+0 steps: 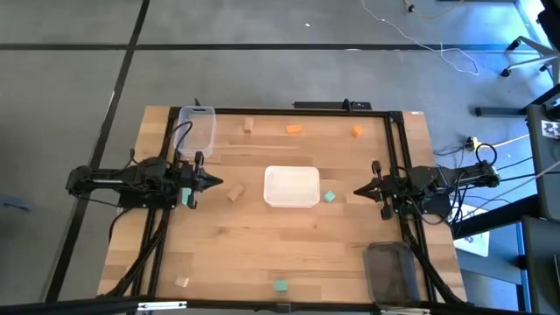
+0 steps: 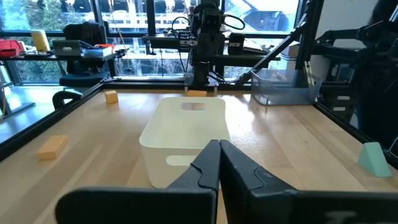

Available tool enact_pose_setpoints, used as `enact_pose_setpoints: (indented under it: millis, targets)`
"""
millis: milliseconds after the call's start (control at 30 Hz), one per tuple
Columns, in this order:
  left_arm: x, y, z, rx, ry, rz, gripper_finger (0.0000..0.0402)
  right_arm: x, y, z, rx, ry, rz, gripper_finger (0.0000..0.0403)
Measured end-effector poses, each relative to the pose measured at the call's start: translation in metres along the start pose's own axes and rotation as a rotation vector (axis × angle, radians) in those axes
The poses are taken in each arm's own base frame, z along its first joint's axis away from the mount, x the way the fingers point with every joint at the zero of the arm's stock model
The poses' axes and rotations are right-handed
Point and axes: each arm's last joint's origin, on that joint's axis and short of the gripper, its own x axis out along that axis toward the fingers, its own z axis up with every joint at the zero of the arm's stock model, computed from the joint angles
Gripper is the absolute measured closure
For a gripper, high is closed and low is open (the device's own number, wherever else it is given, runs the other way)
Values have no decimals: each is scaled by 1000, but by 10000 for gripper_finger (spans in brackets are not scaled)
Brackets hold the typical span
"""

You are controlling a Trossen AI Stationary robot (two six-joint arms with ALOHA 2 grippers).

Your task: Sort & place blocks by color

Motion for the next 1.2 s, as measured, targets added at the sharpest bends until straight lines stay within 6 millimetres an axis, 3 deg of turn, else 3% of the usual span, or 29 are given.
enact_pose_setpoints:
  millis: [667, 867, 1200]
  targets:
    - [0, 0, 0, 0, 0, 0, 401, 0, 0, 1, -23, -10, -16, 390]
    - [0, 0, 0, 0, 0, 0, 401, -2, -5, 13, 102, -125, -149, 400]
    - [0, 0, 0, 0, 0, 0, 401, -10, -10, 40, 102, -91, -316, 401]
